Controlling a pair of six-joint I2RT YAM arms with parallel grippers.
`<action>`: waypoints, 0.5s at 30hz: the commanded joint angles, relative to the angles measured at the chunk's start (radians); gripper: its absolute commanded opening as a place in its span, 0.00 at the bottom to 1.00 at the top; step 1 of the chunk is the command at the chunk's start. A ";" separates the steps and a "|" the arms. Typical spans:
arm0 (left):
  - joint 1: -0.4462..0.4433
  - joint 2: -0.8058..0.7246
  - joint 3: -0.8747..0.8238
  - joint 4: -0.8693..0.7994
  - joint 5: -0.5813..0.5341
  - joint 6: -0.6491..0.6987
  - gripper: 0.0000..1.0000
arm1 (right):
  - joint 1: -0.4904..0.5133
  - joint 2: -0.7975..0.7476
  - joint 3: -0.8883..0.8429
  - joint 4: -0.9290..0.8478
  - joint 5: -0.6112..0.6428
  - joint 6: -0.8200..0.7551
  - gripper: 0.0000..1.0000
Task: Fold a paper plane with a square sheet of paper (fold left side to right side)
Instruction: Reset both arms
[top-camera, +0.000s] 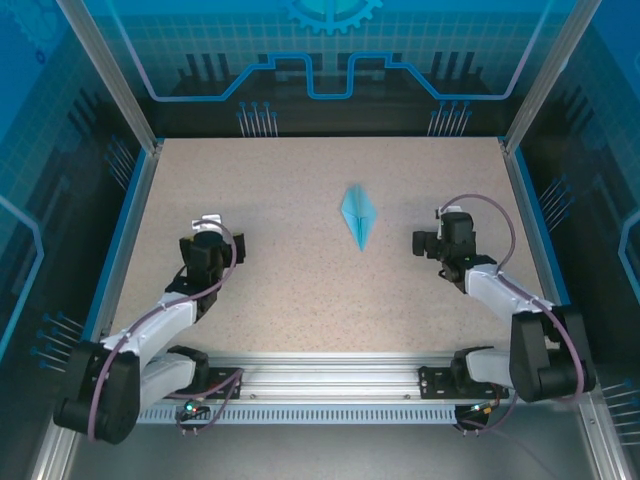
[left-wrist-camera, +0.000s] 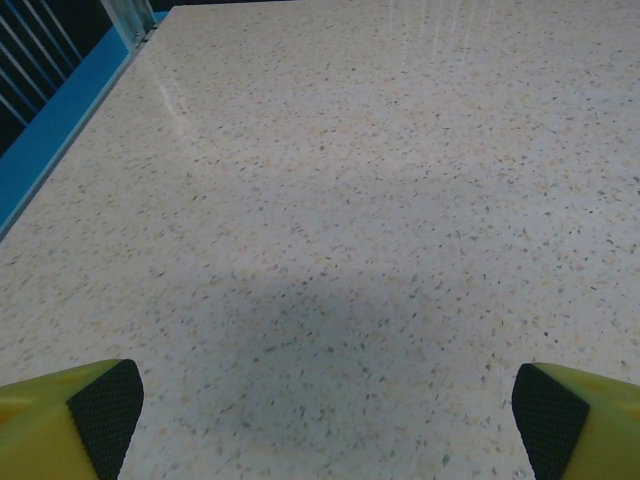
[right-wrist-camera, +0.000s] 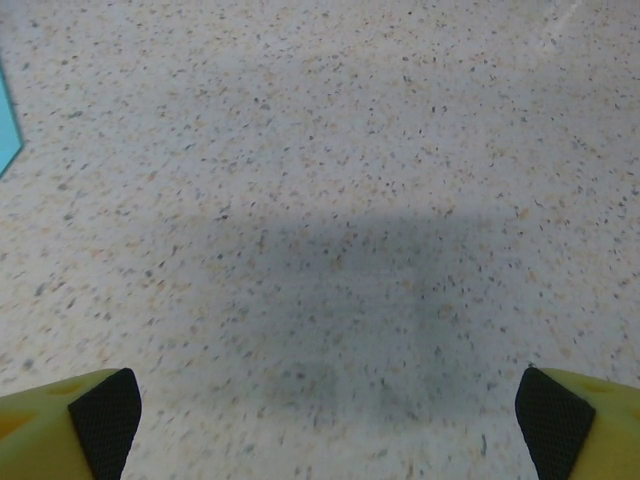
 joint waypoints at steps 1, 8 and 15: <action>0.047 0.066 -0.033 0.218 0.136 0.057 0.99 | -0.024 0.053 -0.051 0.317 -0.054 -0.063 1.00; 0.117 0.181 -0.058 0.420 0.319 0.071 0.99 | -0.047 0.157 -0.133 0.632 -0.157 -0.147 1.00; 0.170 0.333 -0.073 0.616 0.449 0.047 0.99 | -0.057 0.211 -0.124 0.656 -0.209 -0.158 1.00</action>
